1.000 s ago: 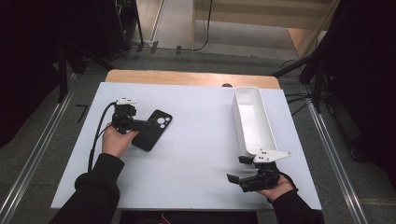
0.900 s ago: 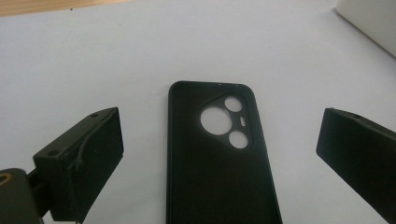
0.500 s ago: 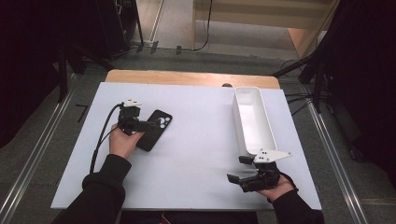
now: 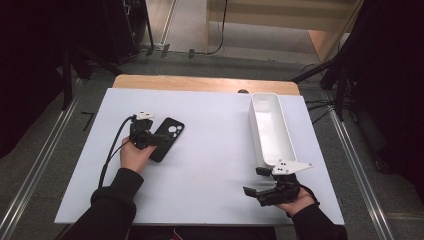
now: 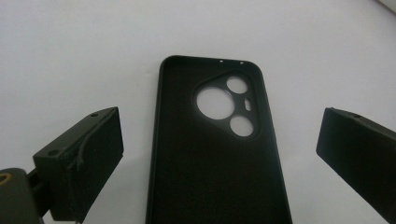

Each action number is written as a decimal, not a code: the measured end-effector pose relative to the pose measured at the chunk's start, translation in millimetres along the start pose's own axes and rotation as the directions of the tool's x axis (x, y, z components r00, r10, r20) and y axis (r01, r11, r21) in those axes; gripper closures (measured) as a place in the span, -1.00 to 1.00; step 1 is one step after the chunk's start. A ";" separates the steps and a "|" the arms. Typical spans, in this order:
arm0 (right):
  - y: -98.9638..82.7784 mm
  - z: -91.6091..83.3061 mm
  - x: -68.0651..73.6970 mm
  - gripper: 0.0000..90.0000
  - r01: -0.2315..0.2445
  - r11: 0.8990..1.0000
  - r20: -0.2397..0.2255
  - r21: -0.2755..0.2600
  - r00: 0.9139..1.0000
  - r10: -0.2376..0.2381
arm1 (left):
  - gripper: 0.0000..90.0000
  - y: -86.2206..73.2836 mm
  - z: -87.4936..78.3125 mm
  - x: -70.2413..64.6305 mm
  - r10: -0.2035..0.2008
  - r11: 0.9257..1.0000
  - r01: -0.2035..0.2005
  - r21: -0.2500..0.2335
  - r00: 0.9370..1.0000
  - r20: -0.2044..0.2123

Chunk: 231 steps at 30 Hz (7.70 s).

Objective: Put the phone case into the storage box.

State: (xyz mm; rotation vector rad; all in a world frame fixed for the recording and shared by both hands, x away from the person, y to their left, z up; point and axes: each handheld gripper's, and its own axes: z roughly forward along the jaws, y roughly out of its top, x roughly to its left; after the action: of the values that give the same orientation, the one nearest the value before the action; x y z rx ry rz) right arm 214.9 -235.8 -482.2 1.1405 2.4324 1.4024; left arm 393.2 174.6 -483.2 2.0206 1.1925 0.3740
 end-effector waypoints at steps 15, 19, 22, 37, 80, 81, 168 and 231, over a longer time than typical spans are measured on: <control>-0.1 0.2 0.4 -0.73 0.002 1.000 -0.006 -0.001 1.000 -0.002 | -0.99 -13.1 12.0 -3.4 0.042 0.999 -0.041 0.019 0.998 -0.057; 0.0 0.1 0.6 -0.73 0.001 1.000 -0.008 0.000 1.000 -0.001 | -0.99 -16.8 15.2 -3.9 0.064 0.997 -0.062 0.036 0.996 -0.064; 0.0 -0.2 0.6 -0.73 0.002 1.000 -0.007 0.001 1.000 -0.002 | -0.99 -18.2 17.8 -5.4 0.075 0.996 -0.072 0.047 0.994 -0.074; -0.3 -0.2 1.0 -0.73 0.002 1.000 -0.007 0.006 1.000 -0.002 | -0.88 -19.3 20.3 -11.4 0.129 0.990 -0.122 0.068 0.987 -0.098; 0.3 1.4 1.3 -0.73 -0.001 1.000 -0.009 0.005 1.000 0.001 | -0.69 -2.4 -11.9 -14.7 0.072 0.996 -0.074 -0.050 0.997 -0.027; 0.4 1.4 1.3 -0.73 0.000 1.000 -0.009 0.004 1.000 0.000 | -0.69 -1.3 -14.3 -15.7 0.073 0.996 -0.074 -0.051 0.997 -0.020; 80.9 21.2 10.4 -0.71 -0.063 0.997 0.045 -0.036 0.997 0.065 | -0.69 -25.1 -47.8 -107.8 0.039 0.973 -0.017 -0.232 0.995 0.093; 144.1 85.1 -2.5 -0.70 -0.156 0.987 0.007 -0.031 0.988 0.157 | -0.70 -40.7 -37.2 -132.1 0.065 0.938 -0.024 -0.346 0.992 0.108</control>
State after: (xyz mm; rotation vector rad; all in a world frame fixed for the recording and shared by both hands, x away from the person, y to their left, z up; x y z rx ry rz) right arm 333.2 -136.1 -418.3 1.3539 2.3514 1.4671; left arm 277.0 91.7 -471.9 1.7417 0.9365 0.4462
